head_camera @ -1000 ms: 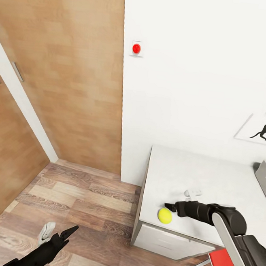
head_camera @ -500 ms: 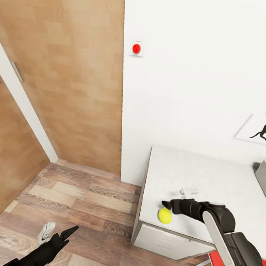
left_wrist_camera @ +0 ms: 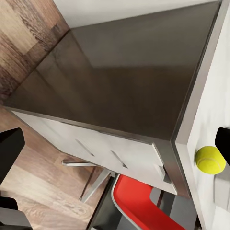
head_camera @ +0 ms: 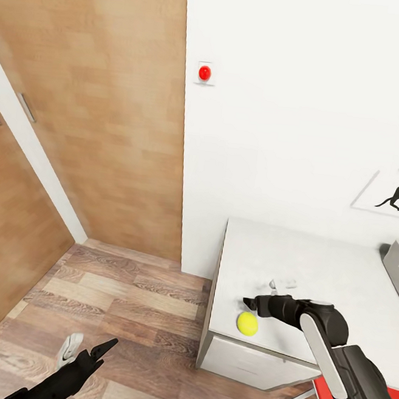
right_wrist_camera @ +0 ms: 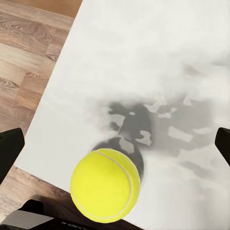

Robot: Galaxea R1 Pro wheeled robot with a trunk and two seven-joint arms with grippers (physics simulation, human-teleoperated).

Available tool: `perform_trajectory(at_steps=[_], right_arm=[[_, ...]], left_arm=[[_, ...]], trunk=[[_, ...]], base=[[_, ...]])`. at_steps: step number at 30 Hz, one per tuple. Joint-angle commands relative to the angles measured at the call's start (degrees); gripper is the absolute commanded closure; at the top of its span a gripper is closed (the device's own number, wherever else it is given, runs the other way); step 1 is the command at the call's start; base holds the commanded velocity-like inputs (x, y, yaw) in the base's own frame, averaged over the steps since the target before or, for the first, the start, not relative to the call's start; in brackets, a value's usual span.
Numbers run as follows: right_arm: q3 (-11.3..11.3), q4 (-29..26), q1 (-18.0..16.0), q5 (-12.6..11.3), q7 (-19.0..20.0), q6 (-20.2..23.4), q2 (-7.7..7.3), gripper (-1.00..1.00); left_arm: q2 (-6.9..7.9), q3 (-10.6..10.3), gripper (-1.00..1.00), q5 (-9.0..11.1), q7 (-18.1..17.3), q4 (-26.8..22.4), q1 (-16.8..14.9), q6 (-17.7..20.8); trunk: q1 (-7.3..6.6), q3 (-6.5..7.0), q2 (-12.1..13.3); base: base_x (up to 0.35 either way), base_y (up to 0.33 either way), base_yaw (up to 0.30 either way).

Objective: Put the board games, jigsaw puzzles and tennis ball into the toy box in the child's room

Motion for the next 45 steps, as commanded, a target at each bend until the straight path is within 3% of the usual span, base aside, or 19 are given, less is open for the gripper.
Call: perform_trajectory(at_steps=[1,16,30,45], right_arm=[[0.1,-0.1,-0.1,0.0,-0.1,0.2,0.01,-1.00],[0.4,-0.1,-0.1,0.0,-0.5,0.2,0.56,-1.00],[0.7,0.2,0.0,0.0,-1.2,0.2,3.17,-1.00],[0.7,1.2,-0.1,-0.1,-3.1,0.2,3.83,-1.00]], left_arm=[[0.04,0.0,-1.00,0.4,0.0,0.0,0.0,0.2],[0.04,0.0,-1.00,0.4,0.0,0.0,0.0,0.2],[0.04,0.0,-1.00,0.4,0.0,0.0,0.0,0.2],[0.04,-0.2,-1.00,0.4,0.0,-0.1,0.0,0.2]], trunk=[[0.03,-0.09,-0.1],[0.03,-0.09,-0.1],[0.03,-0.09,-0.1],[0.03,-0.21,-0.1]], base=[[0.000,0.000,0.000],[0.000,0.000,0.000],[0.000,0.000,0.000],[0.000,0.000,0.000]])
